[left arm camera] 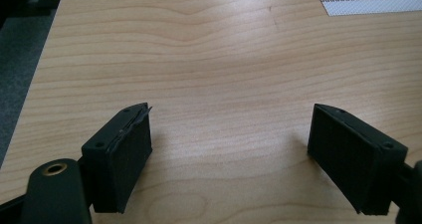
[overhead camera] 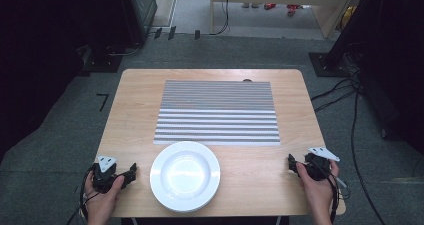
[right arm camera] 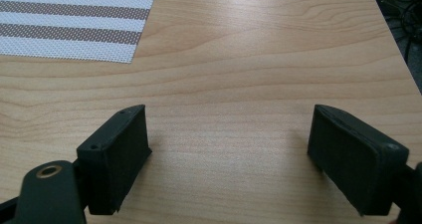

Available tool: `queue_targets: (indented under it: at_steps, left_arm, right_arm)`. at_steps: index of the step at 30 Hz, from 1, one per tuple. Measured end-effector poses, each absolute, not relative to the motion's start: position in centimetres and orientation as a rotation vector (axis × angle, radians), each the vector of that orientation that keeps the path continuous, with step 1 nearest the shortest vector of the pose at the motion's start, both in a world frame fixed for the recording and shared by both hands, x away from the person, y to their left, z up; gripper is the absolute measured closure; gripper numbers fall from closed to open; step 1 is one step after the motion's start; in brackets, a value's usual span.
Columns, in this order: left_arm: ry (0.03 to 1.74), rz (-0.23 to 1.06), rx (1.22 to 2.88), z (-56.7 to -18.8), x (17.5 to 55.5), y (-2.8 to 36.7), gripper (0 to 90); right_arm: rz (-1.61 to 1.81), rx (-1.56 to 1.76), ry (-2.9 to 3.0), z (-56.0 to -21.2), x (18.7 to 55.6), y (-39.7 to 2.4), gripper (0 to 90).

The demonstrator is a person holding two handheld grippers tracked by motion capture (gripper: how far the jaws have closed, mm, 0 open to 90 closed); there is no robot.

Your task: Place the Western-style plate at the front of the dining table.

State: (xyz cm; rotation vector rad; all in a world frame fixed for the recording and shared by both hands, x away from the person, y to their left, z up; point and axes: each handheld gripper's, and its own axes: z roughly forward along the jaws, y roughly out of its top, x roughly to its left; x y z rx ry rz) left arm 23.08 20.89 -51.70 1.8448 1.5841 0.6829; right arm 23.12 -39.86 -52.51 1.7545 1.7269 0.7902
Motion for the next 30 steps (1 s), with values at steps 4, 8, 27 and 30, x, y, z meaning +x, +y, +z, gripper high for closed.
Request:
queue_targets:
  at_steps: [4,8,27,30]
  left_arm:
    - [1.61,0.626,1.768,-51.1,22.9,21.2,17.4]
    - [1.581,0.637,1.736,-50.3,22.5,21.1,17.3]
    - [1.453,0.526,1.704,-48.4,21.4,17.9,16.8]
    - [1.441,0.499,1.707,-48.4,21.3,17.5,16.9]
  right_arm:
    - [0.792,1.765,1.713,-52.5,23.1,-39.8,15.2]
    - [0.843,1.788,1.706,-52.3,23.0,-39.6,14.7]
    - [1.076,1.623,1.715,-48.9,22.3,-33.1,16.3]
    - [1.114,1.602,1.721,-48.5,22.1,-32.1,18.9]
